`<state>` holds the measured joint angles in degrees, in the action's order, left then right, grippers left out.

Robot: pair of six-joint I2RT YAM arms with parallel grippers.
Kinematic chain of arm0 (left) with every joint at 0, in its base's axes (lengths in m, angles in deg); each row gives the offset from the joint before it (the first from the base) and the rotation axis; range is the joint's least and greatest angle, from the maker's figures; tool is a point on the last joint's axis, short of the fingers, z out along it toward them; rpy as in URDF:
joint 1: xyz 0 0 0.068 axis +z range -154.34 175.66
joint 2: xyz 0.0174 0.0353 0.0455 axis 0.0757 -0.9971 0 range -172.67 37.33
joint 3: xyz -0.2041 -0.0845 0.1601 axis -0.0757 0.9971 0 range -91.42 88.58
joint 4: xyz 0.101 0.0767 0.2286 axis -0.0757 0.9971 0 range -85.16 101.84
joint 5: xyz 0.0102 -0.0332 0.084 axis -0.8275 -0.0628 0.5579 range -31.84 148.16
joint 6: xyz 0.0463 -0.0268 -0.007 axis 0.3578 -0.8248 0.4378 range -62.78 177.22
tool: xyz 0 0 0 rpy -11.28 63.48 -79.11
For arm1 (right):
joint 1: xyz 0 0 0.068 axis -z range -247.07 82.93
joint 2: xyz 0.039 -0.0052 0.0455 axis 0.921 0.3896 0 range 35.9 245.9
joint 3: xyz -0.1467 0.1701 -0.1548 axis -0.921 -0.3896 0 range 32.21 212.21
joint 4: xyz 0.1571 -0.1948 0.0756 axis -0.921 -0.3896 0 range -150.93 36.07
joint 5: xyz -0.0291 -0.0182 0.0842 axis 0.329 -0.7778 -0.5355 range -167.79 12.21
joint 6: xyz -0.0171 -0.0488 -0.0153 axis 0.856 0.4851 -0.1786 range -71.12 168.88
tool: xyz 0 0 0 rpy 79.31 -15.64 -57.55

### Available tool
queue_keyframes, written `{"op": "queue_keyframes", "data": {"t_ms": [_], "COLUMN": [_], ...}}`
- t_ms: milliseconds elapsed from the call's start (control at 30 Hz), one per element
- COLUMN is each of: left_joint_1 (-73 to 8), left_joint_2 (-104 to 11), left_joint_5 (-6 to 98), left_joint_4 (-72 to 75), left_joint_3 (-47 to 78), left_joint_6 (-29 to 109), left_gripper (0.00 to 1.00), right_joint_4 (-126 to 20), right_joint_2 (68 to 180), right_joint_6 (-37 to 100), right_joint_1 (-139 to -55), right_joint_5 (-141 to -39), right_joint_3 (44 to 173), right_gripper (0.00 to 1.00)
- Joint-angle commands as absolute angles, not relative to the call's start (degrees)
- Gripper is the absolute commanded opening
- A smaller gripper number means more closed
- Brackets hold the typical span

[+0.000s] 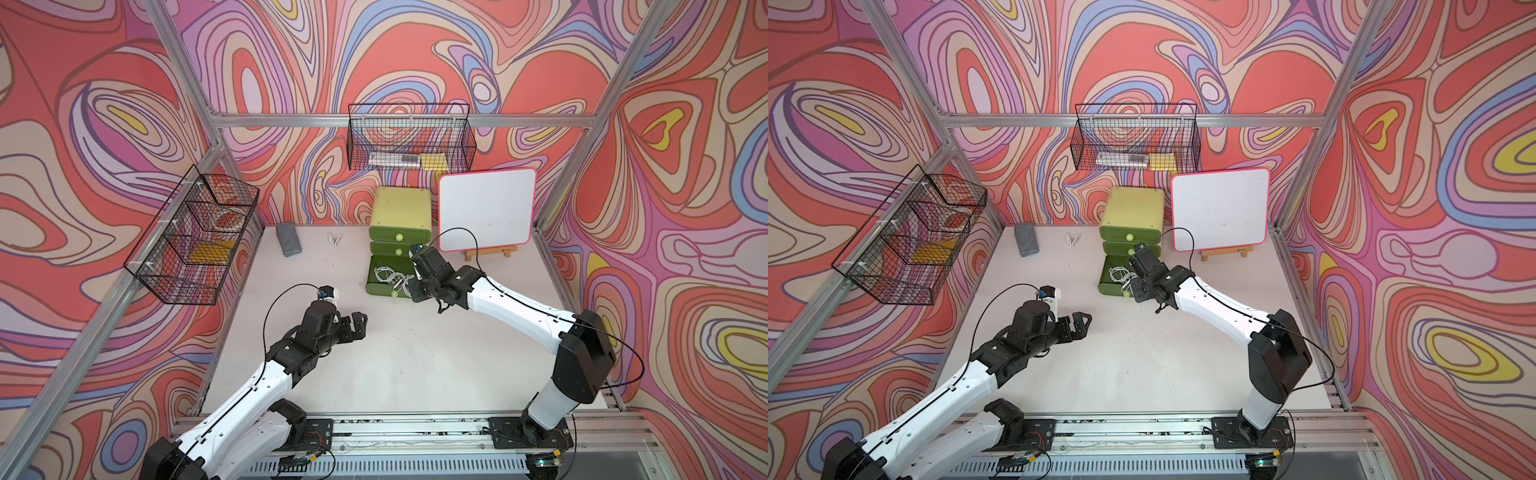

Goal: Place the wired earphones into the drawer by color
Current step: Place the wired earphones in the drawer.

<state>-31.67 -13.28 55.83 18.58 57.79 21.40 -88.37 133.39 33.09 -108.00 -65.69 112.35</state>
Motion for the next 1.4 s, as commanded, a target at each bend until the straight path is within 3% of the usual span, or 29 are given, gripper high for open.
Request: {"op": "queue_keyframes", "data": {"t_ms": [0, 467, 1367], "left_joint_1": [-31.58, -31.57, -31.55], "left_joint_2": [-13.84, -16.06, -15.26], "left_joint_5": [56.43, 56.58, 56.67], "left_joint_4": [17.46, 15.83, 15.3], "left_joint_3": [58.43, 58.43, 60.89], "left_joint_6": [22.17, 22.67, 22.37], "left_gripper": [0.99, 0.99, 0.99], "right_joint_4": [-85.2, -81.04, -72.95], "right_joint_2": [135.72, 146.2, 154.1], "right_joint_6": [34.37, 35.41, 36.13], "right_joint_1": [-106.66, -104.16, -103.28], "right_joint_5": [-67.97, -68.99, -63.56], "right_joint_3": [114.85, 123.1, 126.42], "right_gripper": [0.01, 0.01, 0.01]}}
